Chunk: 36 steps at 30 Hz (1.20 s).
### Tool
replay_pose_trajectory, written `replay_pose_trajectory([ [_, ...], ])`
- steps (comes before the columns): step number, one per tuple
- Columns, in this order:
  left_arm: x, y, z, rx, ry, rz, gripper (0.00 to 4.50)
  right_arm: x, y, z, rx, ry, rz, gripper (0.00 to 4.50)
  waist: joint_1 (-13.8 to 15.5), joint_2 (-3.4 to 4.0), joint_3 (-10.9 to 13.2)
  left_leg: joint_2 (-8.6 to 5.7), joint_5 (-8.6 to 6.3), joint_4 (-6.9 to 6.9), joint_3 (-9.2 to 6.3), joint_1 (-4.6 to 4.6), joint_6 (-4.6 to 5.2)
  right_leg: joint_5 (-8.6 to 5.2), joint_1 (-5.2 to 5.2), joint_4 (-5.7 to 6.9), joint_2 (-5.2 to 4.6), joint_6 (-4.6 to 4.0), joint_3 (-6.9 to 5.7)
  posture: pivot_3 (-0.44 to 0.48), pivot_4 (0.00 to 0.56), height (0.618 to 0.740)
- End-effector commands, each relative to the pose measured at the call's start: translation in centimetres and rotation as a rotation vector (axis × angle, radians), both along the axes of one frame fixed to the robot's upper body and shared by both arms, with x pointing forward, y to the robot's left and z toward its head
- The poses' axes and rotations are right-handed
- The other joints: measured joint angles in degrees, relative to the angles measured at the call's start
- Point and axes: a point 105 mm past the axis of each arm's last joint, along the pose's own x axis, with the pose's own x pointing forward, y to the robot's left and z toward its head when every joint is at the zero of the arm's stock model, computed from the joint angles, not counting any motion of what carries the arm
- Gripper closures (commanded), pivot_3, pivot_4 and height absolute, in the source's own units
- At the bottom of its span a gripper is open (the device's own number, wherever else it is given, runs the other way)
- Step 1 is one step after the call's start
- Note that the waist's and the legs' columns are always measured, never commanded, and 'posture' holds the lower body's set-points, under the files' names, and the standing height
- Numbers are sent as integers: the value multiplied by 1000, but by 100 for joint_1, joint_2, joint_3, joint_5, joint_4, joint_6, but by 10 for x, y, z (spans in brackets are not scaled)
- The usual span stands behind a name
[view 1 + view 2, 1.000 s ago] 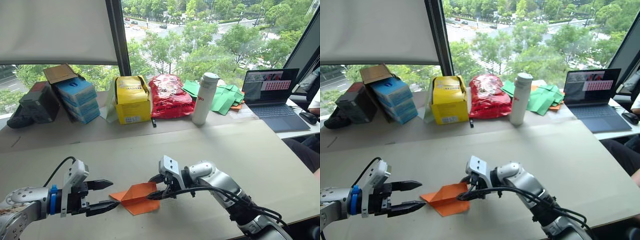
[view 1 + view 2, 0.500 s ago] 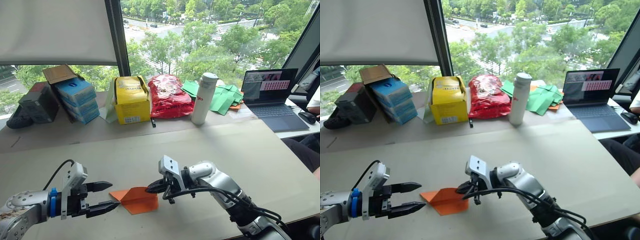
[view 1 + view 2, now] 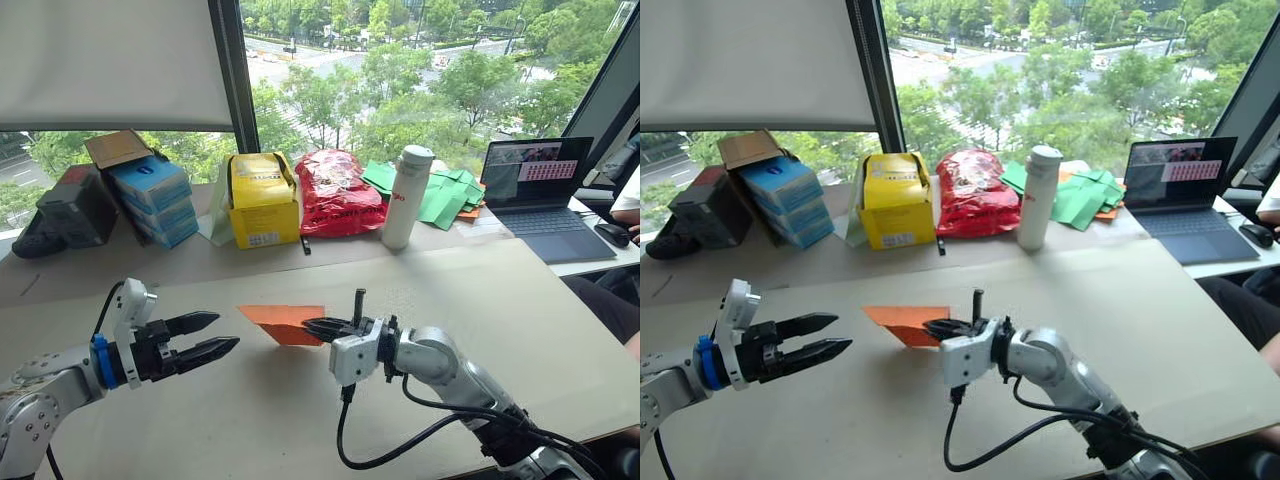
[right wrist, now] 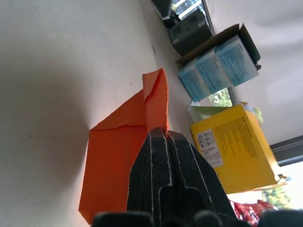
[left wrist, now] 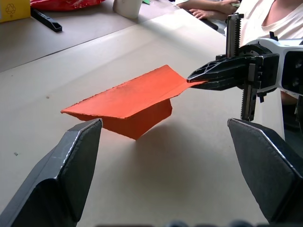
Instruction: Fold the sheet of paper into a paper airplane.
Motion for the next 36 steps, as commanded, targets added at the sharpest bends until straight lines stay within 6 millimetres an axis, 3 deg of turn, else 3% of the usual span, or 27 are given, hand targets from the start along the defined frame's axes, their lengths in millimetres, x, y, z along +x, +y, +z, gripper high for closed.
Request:
replay_pose_trajectory([
  [1, -2, -2, 4, -7, -8, -13, 0, -22, 7, -16, -53, -54, 132, 4477, 3, -1, 0, 0, 1, 1, 0, 1, -2, 0, 2, 0, 1, 0, 0, 0, 150, 738],
  [7, -3, -3, -1, 1, 8, -22, 0, -38, 3, -34, -120, 27, 240, 4477, 3, -2, 0, 1, 2, 6, 0, 2, -1, 1, 9, -2, 1, -1, 5, 0, 150, 738],
  [14, -5, -3, -4, 10, 16, -21, 0, -34, 2, -40, -142, 108, 216, 4477, 1, -5, 1, 4, 1, 6, 0, 4, 0, 1, 10, -2, 2, -2, 6, 0, 150, 738],
  [22, -5, -5, -7, 12, 20, -24, 0, -40, -6, -31, -131, 308, 216, 1927, 19, -5, 1, 6, -1, 9, 0, 3, 3, 1, 13, -5, 1, -3, 7, 0, 150, 738],
  [30, -4, -8, -10, 9, 20, -31, 0, -45, -12, 10, 0, 675, 214, 1927, 15, -6, 1, 15, -4, 11, -1, 4, 9, 2, 19, -8, 1, -3, 7, 0, 150, 738],
  [31, -4, -8, -10, 9, 20, -32, 0, -44, -10, 12, 27, 717, 205, 2428, 15, -6, 1, 18, -5, 11, -1, 3, 9, 2, 18, -8, 1, -3, 8, 0, 150, 738],
  [36, -2, -9, -11, 11, 16, -36, 0, -42, 2, -7, 1, 828, 147, 4011, 22, -6, 1, 23, -6, 11, 0, 2, 10, 4, 17, -10, -1, -6, 8, 0, 150, 738],
])
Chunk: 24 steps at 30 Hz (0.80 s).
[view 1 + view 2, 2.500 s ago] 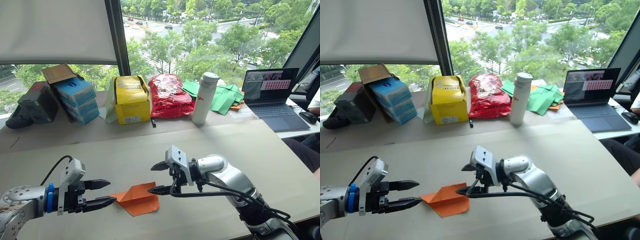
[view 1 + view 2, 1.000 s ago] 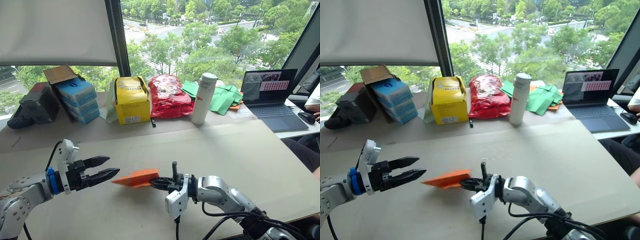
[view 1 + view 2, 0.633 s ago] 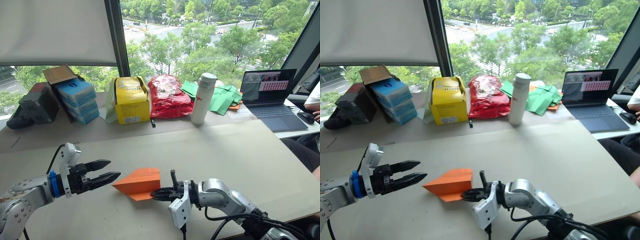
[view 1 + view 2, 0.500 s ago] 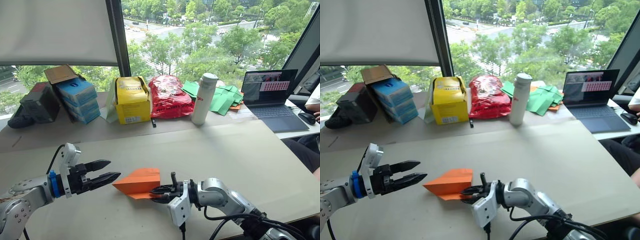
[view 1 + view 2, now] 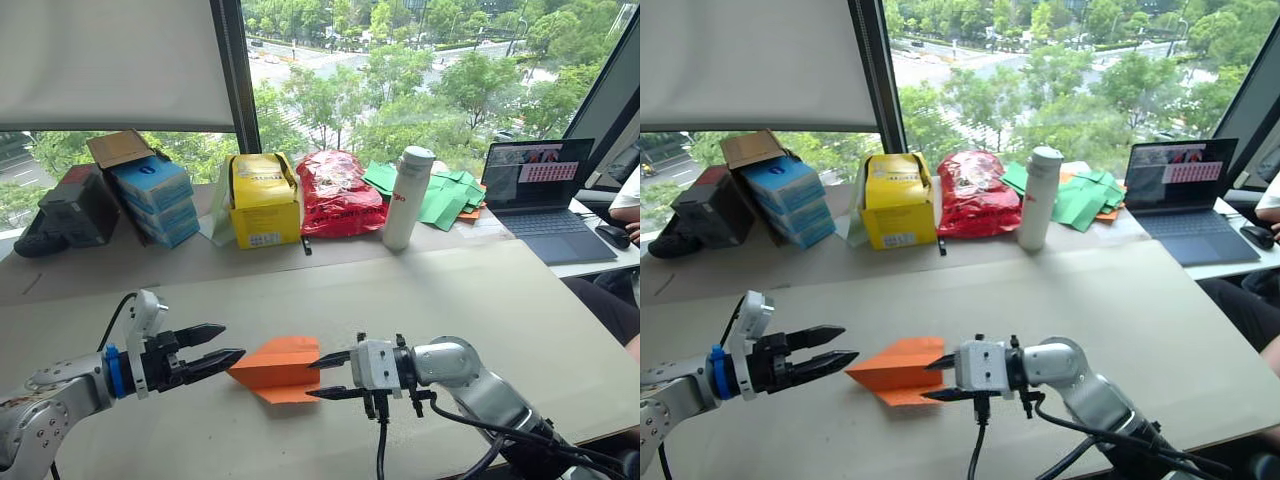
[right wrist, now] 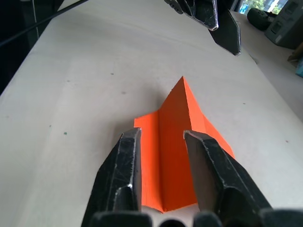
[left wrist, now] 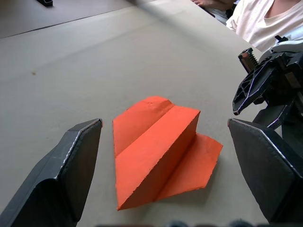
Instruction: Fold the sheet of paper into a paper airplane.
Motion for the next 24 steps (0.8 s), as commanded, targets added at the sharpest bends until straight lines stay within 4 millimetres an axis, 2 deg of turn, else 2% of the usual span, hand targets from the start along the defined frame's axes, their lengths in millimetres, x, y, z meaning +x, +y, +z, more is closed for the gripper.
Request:
replay_pose_trajectory([
  [1, 2, -2, 7, 3, -47, -13, 0, 3, 12, -4, -10, 30, -29, 4353, -1, -1, 0, 0, 0, 1, 0, 0, 0, 0, 0, 0, 0, 0, 0, 0, 150, 738],
  [5, 3, -5, 7, 3, -51, -25, 0, 6, 14, -21, -85, 116, -76, 4433, -2, 0, 0, -1, 1, 2, 1, -1, -1, 1, -3, 2, 0, -2, -3, 0, 150, 738],
  [11, 16, -20, 4, 30, -68, -66, 0, 6, 1, -53, -261, 151, -98, 4433, 45, -1, -1, -4, 1, 6, 2, -2, -1, 2, -2, 1, -2, -3, -10, 0, 150, 738],
  [17, 44, -35, -9, 156, -130, -111, 0, 14, -5, -58, -311, 140, -143, 4433, 73, -5, -4, -4, 2, 8, 2, 3, -3, 5, 5, 1, -3, -5, -10, 0, 150, 738],
  [20, 43, -42, -11, 151, -119, -201, 784, 15, -5, -58, -311, 134, -146, 4500, 66, -5, -4, -4, 2, 7, 2, 2, -3, 5, 4, 1, -3, -5, -11, 0, 150, 738],
  [24, 48, -43, -23, 224, -129, -266, 2198, 19, -7, -58, -317, 125, -168, 4500, 61, -6, -4, -4, 2, 8, 2, 2, -2, 5, 2, 2, -3, -5, -11, 0, 150, 738],
])
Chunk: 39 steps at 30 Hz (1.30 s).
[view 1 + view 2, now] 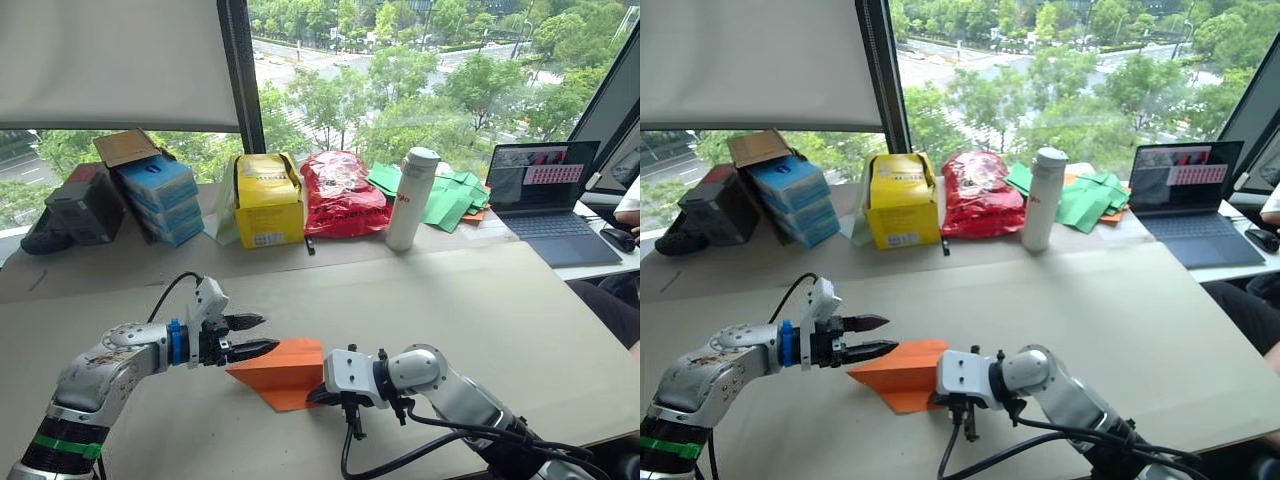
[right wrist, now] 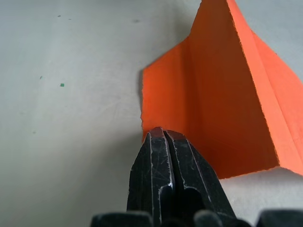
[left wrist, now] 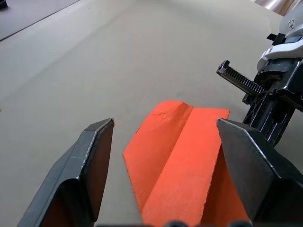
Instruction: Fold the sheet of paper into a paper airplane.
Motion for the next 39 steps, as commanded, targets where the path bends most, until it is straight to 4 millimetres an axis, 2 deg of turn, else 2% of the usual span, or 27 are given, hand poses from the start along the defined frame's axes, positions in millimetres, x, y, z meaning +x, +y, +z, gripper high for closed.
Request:
replay_pose_trajectory([
  [1, 2, -1, -1, 59, -45, -67, 2532, 9, -12, -12, -72, 0, -71, 4500, 1, 0, 0, 0, 0, 1, 0, 0, 0, 0, 0, 0, 0, 0, -1, 0, 150, 738],
  [5, 3, -4, -14, 170, -67, -119, 3886, 10, -13, -12, -72, -1, -84, 4500, 4, -1, 0, 0, 1, 3, 0, 0, -1, 0, 1, 2, 0, 0, -1, 0, 150, 738],
  [7, 1, -8, -13, 173, -70, -143, 4493, 10, -13, -13, -72, -1, -87, 4500, 4, -1, 0, 0, 1, 4, 0, 0, 0, 0, 2, 3, 0, 0, 0, 0, 150, 738],
  [16, -25, -24, -4, 161, -37, -271, 4493, 9, -14, -14, -80, 3, -100, 4500, 1, -1, -1, 0, 0, 5, 0, 0, 1, 0, 1, 4, 0, 1, 0, 0, 150, 738],
  [20, -34, -23, -13, 173, -1, -278, 4493, 9, -14, -15, -86, 10, -105, 4500, -2, -1, -1, 0, 0, 5, 0, 0, 1, 0, 2, 4, 1, 1, 0, 0, 150, 738],
  [22, -33, -20, -19, 169, 5, -249, 4493, 8, -14, -14, -89, 11, -105, 4500, 4, -1, -1, 0, 0, 5, 0, 0, 1, 0, 2, 4, 2, 1, 0, 0, 150, 738],
  [27, -22, -26, 3, 58, -24, -203, 4493, 7, -15, -15, -92, 22, -105, 4500, 26, -6, -3, 0, 0, 8, -1, 1, 1, 1, 5, 4, 1, 1, -2, 0, 150, 738],
  [30, -12, -21, 8, 62, -38, -168, 4493, 8, -14, -15, -94, 21, -104, 4500, 29, -7, -5, 0, 1, 10, 0, 1, 1, 1, 6, 4, 2, 2, -2, 0, 150, 738],
  [34, -2, -11, -13, 211, -75, -156, 4493, 8, -14, -15, -96, 20, -101, 4500, 24, -6, -5, 0, 1, 9, 0, 2, 0, 1, 6, 4, 1, 2, -3, 0, 150, 738],
  [36, -6, -14, -18, 232, -84, -194, 4493, 9, -14, -14, -98, 18, -101, 4500, 24, -6, -5, 0, 0, 9, 0, 2, 1, 1, 5, 3, 1, 2, -3, 0, 150, 738],
  [39, -16, -22, -15, 215, -88, -260, 4493, 10, -15, -14, -101, 19, -108, 4500, 21, -7, -6, 0, -1, 9, 0, 0, 2, 1, 5, 2, 1, 2, -2, 0, 150, 738],
])
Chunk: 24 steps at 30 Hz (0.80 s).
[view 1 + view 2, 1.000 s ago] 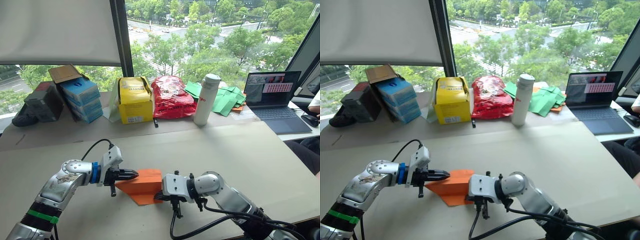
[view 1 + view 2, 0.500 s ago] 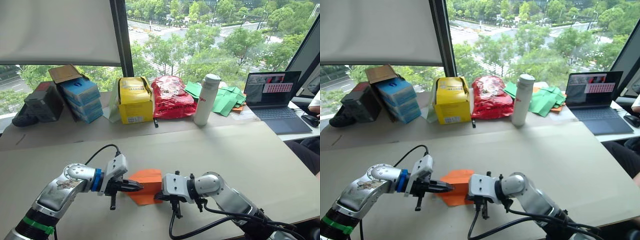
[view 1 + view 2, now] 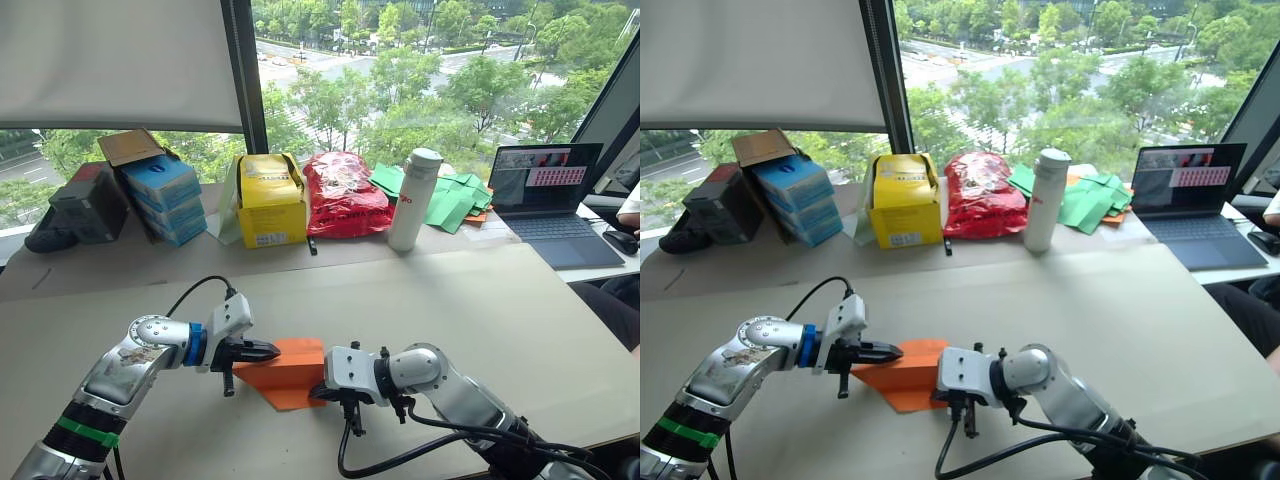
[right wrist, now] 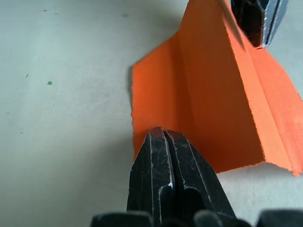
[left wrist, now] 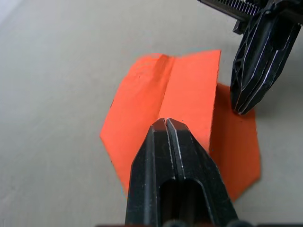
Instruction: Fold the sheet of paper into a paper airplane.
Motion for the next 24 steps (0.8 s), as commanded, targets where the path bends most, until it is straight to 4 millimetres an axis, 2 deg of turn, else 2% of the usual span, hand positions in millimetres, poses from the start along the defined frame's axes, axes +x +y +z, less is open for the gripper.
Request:
replay_pose_trajectory([
  [1, -12, -11, 11, -17, -37, -97, 4493, 6, -12, -14, -78, 26, -62, 4500, 1, 0, 0, 0, 0, 0, 0, 0, 0, 0, 0, 0, 0, 0, 0, 0, 150, 738],
  [5, -21, -11, 12, -17, -21, -120, 4493, 7, -14, -15, -76, 34, -78, 4500, -1, 0, 0, 0, 0, 0, 0, 0, 0, 0, 1, 1, -1, 0, 1, 0, 150, 738],
  [9, -28, -4, -1, 36, -3, -112, 4493, 7, -15, -12, -57, 55, -111, 4500, -3, 0, 0, 0, 0, 0, 0, 1, 0, 0, 0, 2, 0, 0, 1, 0, 150, 738],
  [13, -32, -5, -8, 54, -10, -116, 4493, 3, -18, -5, -34, 70, -118, 4500, 35, 0, 0, 0, -1, 1, 0, 0, 1, 0, 3, 0, -1, 0, 1, 0, 150, 738],
  [20, -34, -17, -5, 42, -95, -138, 4493, -10, -31, 10, 8, 115, -157, 4500, 47, 0, 0, 0, -6, 3, 0, -1, 10, 0, 8, -8, -3, 2, 1, 0, 150, 738],
  [24, -47, -15, -10, 45, -134, -174, 4493, -9, -45, 24, 53, 192, -212, 4500, 18, 0, 0, 0, -7, 2, 0, -2, 10, 0, 6, -11, -5, 2, 5, 0, 150, 738],
])
